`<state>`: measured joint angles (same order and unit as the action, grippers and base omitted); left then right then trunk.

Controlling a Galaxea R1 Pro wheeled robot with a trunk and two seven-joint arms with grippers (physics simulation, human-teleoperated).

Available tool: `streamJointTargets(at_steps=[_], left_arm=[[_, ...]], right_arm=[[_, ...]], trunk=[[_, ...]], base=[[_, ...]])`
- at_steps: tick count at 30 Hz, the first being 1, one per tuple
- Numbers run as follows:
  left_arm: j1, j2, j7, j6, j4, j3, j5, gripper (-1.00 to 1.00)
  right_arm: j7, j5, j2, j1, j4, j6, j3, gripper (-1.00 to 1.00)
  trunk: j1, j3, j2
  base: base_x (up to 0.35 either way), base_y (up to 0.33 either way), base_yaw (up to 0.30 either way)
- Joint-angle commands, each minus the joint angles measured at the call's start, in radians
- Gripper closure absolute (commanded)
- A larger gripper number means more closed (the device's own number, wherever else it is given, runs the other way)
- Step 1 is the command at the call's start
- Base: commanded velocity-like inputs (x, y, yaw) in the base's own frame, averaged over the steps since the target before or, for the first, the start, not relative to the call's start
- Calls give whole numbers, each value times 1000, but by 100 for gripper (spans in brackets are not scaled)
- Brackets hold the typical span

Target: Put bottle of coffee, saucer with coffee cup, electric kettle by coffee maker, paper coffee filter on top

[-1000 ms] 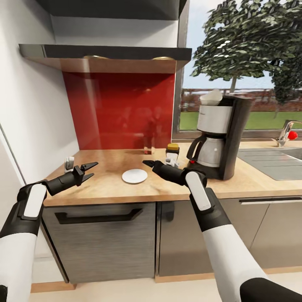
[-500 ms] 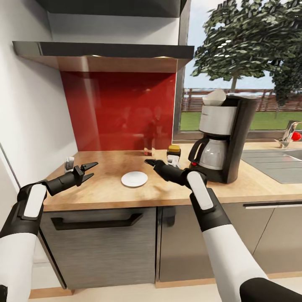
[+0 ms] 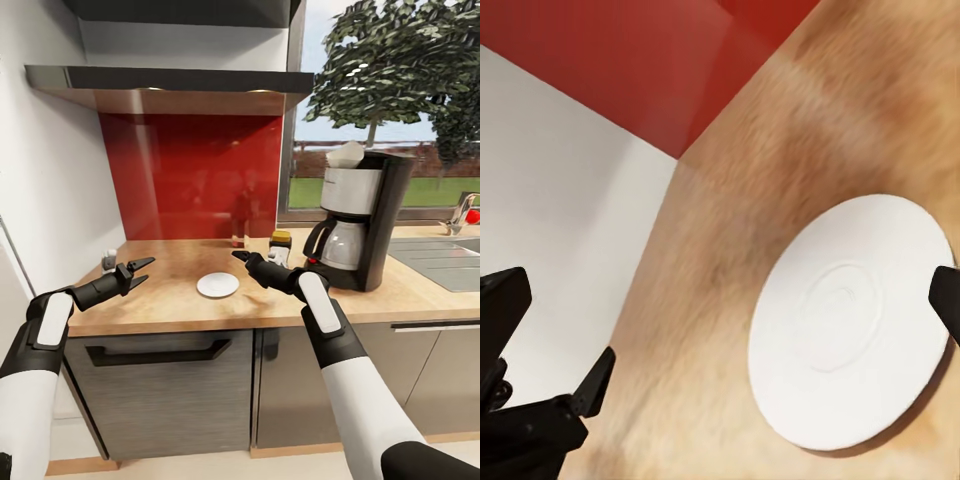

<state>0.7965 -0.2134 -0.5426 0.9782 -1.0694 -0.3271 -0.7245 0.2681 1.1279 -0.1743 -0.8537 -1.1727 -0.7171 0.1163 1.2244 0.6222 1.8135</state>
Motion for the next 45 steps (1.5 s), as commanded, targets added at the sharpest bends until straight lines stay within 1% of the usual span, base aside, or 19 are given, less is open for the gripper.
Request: streamJointTargets(at_steps=[1, 7, 8, 15, 16, 18, 19, 20, 22, 23, 25, 27, 32, 33, 35, 38, 41, 42, 45], left_arm=[[1, 0, -5, 5, 0, -3, 4, -100], [1, 0, -5, 5, 0, -6, 4, -100], [1, 0, -5, 5, 0, -7, 4, -100], [1, 0, -5, 5, 0, -5, 4, -100], [1, 2, -5, 5, 1, -3, 4, -100], [1, 9, -5, 5, 8, -1, 4, -100], [1, 24, -5, 5, 28, 1, 4, -100], [2, 33, -5, 5, 38, 2, 4, -100], [3, 39, -4, 5, 47, 3, 4, -100], [8, 47, -4, 5, 75, 3, 4, -100], [24, 51, -4, 5, 106, 3, 4, -100], [44, 54, -4, 5, 147, 3, 4, -100], [71, 57, -1, 5, 177, 3, 5, -100], [98, 58, 0, 5, 205, 3, 5, -100], [109, 59, 1, 5, 219, 3, 5, -100], [154, 80, 2, 5, 288, 3, 5, -100], [170, 89, 2, 5, 325, 3, 5, -100], [176, 97, 2, 5, 341, 3, 5, -100], [180, 105, 3, 5, 356, 3, 5, -100]], right_arm=[[11, 11, 0, -1, -1, -1, 0, -100], [23, 13, 0, -1, 0, 0, 0, -100], [39, 13, 0, -1, 1, 1, 0, -100], [72, 15, 0, -8, 0, 1, -1, -100], [86, 23, 0, -12, 0, 1, -1, -100], [109, 53, 0, -19, 0, 1, -1, -100], [149, 102, 0, -27, -1, 1, -2, -100], [181, 131, 0, -31, -1, 1, -2, -100], [211, 159, 0, -36, -1, 1, -2, -100], [248, 206, 0, -48, 0, 1, -3, -100], [260, 226, 0, -55, 1, 1, -3, -100], [268, 239, 0, -61, 13, 1, -3, -100], [272, 246, 0, -72, 33, 1, -3, -100], [273, 251, 0, -79, 73, 2, -3, -100], [273, 254, 0, -84, 90, 2, -3, -100], [273, 262, 0, -93, 135, 29, -4, -100], [273, 263, 0, -96, 150, 43, -4, -100], [273, 266, 0, -96, 167, 48, -4, -100], [273, 277, 0, -97, 180, 51, -4, -100]], trunk=[[0, 1, 1], [0, 1, 1], [0, 1, 1], [0, 1, 1], [0, 1, 1], [0, 1, 1], [0, 1, 1], [0, 1, 1], [0, 1, 1], [0, 1, 1], [0, 1, 1], [0, 1, 1], [0, 1, 1], [0, 1, 1], [0, 1, 1], [0, 1, 1], [0, 1, 1], [0, 1, 1], [0, 1, 1]], base=[[-13, 65, 0], [-75, 111, 0], [-20, 25, 0], [-9, 11, 0], [-3, 3, 0], [-2, 2, 0], [0, 0, 0], [0, 0, 0], [0, 0, 0], [0, 0, 0], [0, 0, 0], [0, 0, 0], [0, 0, 0], [0, 0, 0], [0, 0, 0], [0, 0, 0], [0, 0, 0], [0, 0, 0], [0, 0, 0]])
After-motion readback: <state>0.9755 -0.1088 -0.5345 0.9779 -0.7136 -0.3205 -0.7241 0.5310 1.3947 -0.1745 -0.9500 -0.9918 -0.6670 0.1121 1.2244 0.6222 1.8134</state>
